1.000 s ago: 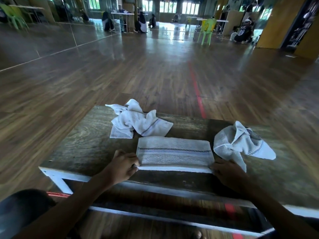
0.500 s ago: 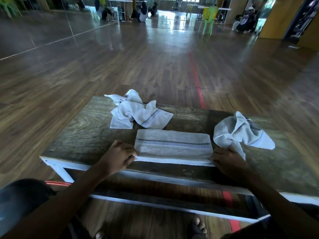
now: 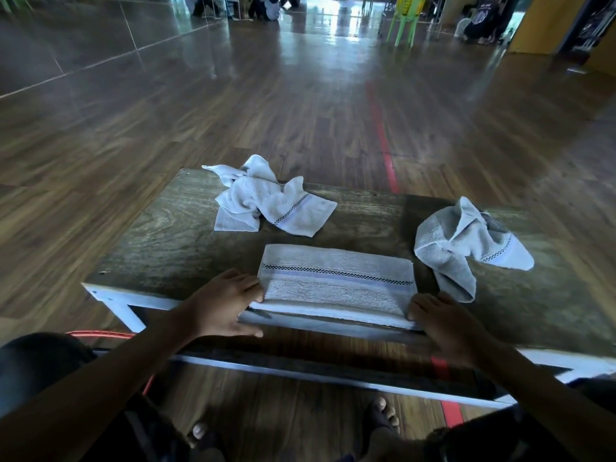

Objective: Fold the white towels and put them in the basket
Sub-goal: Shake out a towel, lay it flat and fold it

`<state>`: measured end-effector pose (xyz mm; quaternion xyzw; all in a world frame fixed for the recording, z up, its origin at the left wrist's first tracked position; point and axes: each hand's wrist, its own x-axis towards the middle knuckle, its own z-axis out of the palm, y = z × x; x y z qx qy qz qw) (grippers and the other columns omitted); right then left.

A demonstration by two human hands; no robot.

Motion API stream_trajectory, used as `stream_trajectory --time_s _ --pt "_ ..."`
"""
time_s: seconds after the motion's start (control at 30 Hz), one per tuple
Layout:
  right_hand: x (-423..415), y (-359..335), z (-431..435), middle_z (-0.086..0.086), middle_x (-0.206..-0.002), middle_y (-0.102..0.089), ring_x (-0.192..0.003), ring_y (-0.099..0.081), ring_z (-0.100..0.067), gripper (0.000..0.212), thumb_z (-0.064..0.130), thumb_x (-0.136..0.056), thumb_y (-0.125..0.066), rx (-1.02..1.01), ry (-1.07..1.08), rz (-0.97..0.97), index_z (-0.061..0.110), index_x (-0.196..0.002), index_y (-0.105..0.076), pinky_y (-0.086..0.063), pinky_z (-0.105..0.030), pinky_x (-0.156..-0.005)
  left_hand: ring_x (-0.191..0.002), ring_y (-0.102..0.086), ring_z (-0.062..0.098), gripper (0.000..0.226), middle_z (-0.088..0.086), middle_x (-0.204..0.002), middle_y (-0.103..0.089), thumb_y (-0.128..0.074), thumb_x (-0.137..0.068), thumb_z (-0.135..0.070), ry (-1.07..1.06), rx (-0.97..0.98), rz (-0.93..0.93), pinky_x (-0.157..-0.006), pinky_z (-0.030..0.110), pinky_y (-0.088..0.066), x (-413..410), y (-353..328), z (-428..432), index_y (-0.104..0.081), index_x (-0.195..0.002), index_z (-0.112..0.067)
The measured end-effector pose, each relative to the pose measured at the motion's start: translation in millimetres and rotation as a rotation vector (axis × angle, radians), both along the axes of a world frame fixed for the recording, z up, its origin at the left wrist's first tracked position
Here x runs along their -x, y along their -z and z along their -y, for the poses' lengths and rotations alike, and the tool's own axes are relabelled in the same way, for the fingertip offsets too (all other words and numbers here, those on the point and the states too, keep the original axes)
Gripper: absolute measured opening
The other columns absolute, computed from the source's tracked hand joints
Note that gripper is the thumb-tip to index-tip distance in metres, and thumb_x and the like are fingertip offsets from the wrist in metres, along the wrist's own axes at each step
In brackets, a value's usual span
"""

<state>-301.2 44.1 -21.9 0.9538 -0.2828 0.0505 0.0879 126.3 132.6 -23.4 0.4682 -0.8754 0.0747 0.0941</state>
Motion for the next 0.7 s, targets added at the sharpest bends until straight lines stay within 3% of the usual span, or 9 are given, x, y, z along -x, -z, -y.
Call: stream_trajectory --time_s 0.1,0.2,0.27,0.37,0.47,0.57,0.7 --pt "-0.5 -1.3 -3.9 0.006 -0.082 -0.053 -0.07 -0.055 -0.015 0.017 0.036 -0.075 -0.054 -0.012 -0.057 -0.012 0.025 -0.085 -0.046 -0.03 -0.03 -0.067 -0.075 -0.057 0.013 0.043 -0.005 -0.085 -0.057 -0.083 -0.065 -0.039 0.022 0.018 0.045 -0.074 0.027 -0.047 2.8 5.5 -3.9 -0.051 -0.087 -0.022" --pt "3.5 -15.7 -1.7 0.01 -0.081 -0.058 -0.071 -0.058 -0.01 0.016 0.031 -0.073 -0.052 -0.165 0.029 0.096 0.033 -0.086 -0.044 -0.039 -0.023 -0.068 -0.075 -0.058 0.01 0.024 -0.009 -0.082 -0.059 -0.073 -0.074 -0.031 -0.003 -0.03 -0.04 -0.075 0.026 -0.044 -3.8 -1.0 -7.1 -0.054 -0.085 -0.023" --pt "7.6 -32.8 -0.3 0.013 -0.08 -0.062 -0.072 -0.06 -0.006 0.021 0.027 -0.076 -0.063 -0.312 0.151 0.279 0.037 -0.087 -0.049 -0.049 -0.026 -0.065 -0.072 -0.057 -0.003 0.015 -0.019 -0.078 -0.06 -0.065 -0.08 -0.038 -0.118 -0.143 -0.263 -0.069 0.021 -0.045 -0.5 -20.7 -12.8 -0.059 -0.085 -0.025" --pt "12.8 -63.7 -1.3 0.015 -0.085 -0.066 -0.075 -0.06 -0.003 0.028 0.01 -0.079 -0.074 -0.568 0.286 0.508 0.034 -0.086 -0.062 -0.045 -0.017 -0.067 -0.063 -0.057 -0.01 0.012 -0.029 -0.071 -0.062 -0.075 -0.08 -0.028 -0.296 -0.298 -0.644 -0.056 0.006 -0.039 6.4 -44.9 -15.0 -0.063 -0.081 -0.028" --pt "11.9 -92.6 -0.6 0.011 -0.074 -0.065 -0.062 -0.053 -0.003 0.014 0.014 -0.08 -0.07 -0.696 0.285 0.712 0.027 -0.085 -0.069 -0.04 -0.012 -0.06 -0.063 -0.063 0.006 0.016 -0.007 -0.075 -0.069 -0.076 -0.077 -0.033 -0.224 -0.344 -0.94 -0.059 0.017 -0.046 10.5 -67.0 -9.2 -0.068 -0.083 -0.02" --pt "7.2 -111.3 3.4 0.007 -0.075 -0.068 -0.069 -0.058 -0.002 0.017 0.029 -0.075 -0.065 -0.804 0.302 0.959 0.023 -0.09 -0.07 -0.045 -0.011 -0.066 -0.066 -0.059 0.002 0.011 -0.009 -0.073 -0.067 -0.071 -0.081 -0.021 -0.186 -0.311 -1.093 -0.064 0.012 -0.042 10.0 -85.8 -0.2 -0.067 -0.085 -0.011" --pt "2.5 -106.2 15.5 0.0 -0.083 -0.07 -0.076 -0.061 -0.005 0.017 0.032 -0.083 -0.059 -0.838 0.347 0.777 0.023 -0.091 -0.07 -0.045 -0.014 -0.07 -0.067 -0.054 0.016 0.02 0.016 -0.075 -0.061 -0.063 -0.09 -0.034 -0.189 -0.367 -1.036 -0.063 0.023 -0.04 3.0 -92.5 11.7 -0.067 -0.086 -0.015"
